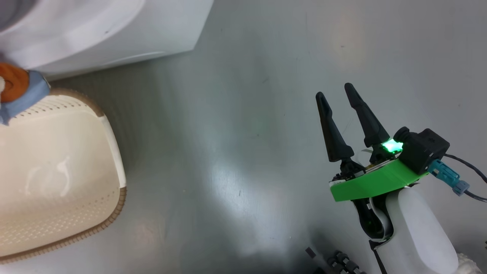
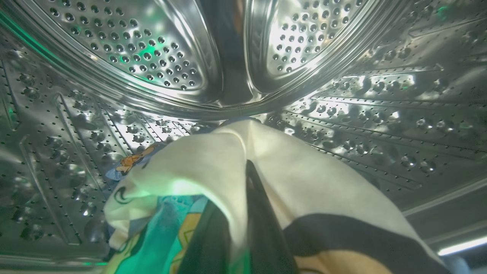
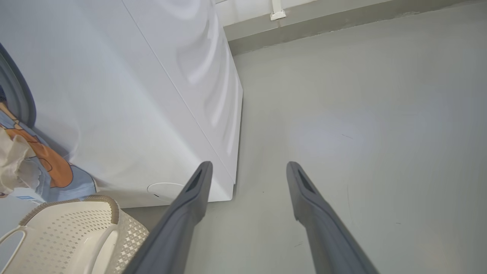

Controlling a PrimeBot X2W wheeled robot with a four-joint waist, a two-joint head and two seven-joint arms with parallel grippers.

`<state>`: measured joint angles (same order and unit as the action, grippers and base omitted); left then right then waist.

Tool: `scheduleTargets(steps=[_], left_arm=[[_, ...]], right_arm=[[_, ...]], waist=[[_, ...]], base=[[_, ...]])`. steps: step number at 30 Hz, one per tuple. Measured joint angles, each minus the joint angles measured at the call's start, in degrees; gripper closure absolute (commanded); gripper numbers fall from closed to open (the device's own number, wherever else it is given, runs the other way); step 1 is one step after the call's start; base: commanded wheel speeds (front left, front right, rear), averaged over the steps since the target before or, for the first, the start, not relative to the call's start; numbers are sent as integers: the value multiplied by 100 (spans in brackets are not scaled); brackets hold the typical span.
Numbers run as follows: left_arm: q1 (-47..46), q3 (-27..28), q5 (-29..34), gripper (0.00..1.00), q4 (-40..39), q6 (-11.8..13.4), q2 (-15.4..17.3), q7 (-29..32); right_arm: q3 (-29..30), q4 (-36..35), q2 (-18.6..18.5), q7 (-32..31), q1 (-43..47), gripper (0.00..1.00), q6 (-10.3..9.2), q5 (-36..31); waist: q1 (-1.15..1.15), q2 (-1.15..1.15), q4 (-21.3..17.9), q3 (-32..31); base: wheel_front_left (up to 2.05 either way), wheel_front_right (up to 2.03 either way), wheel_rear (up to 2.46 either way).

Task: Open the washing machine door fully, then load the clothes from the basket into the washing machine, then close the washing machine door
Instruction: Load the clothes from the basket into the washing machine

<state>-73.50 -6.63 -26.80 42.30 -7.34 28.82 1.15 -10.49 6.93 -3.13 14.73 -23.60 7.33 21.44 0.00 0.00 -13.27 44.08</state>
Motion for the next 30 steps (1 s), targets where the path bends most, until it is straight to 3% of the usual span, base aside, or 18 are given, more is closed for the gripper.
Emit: scheduleTargets(steps=[9, 20, 27, 30], left_arm=[[-582, -506, -160, 100, -213, 0, 307, 537], [-1397, -802, 737, 100, -564, 3, 801, -1281], [-1640, -853, 942, 100, -436, 10, 848, -1562], [-1639, -883, 794, 100, -58, 10, 797, -1380]], right_arm=[[-176, -1, 2, 0, -50, 0, 0, 202], [-333, -3, 1, 0, -244, 0, 0, 371], [-364, -3, 0, 0, -253, 0, 0, 423], [-364, 7, 0, 0, -254, 0, 0, 428]], waist=[[0, 0, -61, 322], [1, 0, -262, 575], [0, 0, -292, 639], [0, 0, -274, 638]], base=[[0, 0, 0], [0, 0, 0], [0, 0, 0], [0, 0, 0]])
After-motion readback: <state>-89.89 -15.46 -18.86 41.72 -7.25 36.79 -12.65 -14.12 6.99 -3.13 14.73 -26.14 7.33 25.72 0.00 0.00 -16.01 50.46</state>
